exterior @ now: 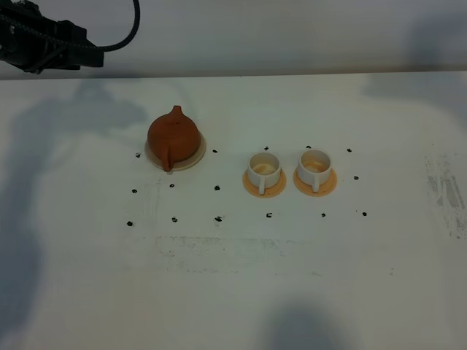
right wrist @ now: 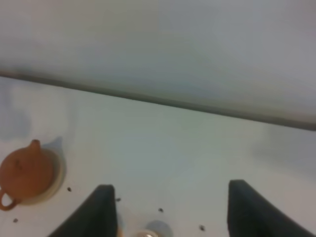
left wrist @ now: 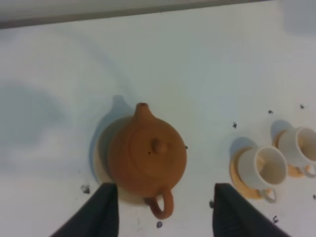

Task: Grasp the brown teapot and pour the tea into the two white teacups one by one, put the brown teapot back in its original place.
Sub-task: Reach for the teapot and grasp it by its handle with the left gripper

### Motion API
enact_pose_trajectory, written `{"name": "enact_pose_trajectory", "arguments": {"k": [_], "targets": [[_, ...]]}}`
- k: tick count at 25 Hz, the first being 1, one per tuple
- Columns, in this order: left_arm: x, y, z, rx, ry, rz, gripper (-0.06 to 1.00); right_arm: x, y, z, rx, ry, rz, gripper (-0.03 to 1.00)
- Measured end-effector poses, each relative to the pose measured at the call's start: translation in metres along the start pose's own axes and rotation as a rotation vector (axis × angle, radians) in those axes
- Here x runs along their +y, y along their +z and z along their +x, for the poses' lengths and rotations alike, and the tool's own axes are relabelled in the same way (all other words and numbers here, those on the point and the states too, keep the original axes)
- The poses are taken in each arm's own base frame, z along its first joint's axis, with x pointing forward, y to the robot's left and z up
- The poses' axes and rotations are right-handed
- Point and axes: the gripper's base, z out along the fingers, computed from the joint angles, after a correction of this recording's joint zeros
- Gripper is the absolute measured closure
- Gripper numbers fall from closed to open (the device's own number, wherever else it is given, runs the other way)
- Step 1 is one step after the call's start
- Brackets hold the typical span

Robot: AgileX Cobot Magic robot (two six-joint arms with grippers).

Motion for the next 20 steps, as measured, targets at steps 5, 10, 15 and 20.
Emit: {"name": "enact_pose_trajectory", "arguments": {"k": [5,10,15,20], "targets": [[0.002,-0.003,0.003,0.036,0.016,-0.039,0.57,0.012,-0.072,0.01,-0.061,-0.048,0.059,0.48],[0.003,-0.003,0.006,0.066,0.028,-0.049,0.57,0.023,-0.129,0.051,-0.119,-0.067,0.105,0.48],[0.0,-0.007,0.008,0.094,0.046,-0.068,0.57,0.034,-0.172,0.106,-0.182,-0.079,0.123,0.48],[-0.019,-0.014,0.008,0.133,0.119,-0.177,0.58,0.04,-0.2,0.162,-0.22,-0.093,0.165,0.48]]}}
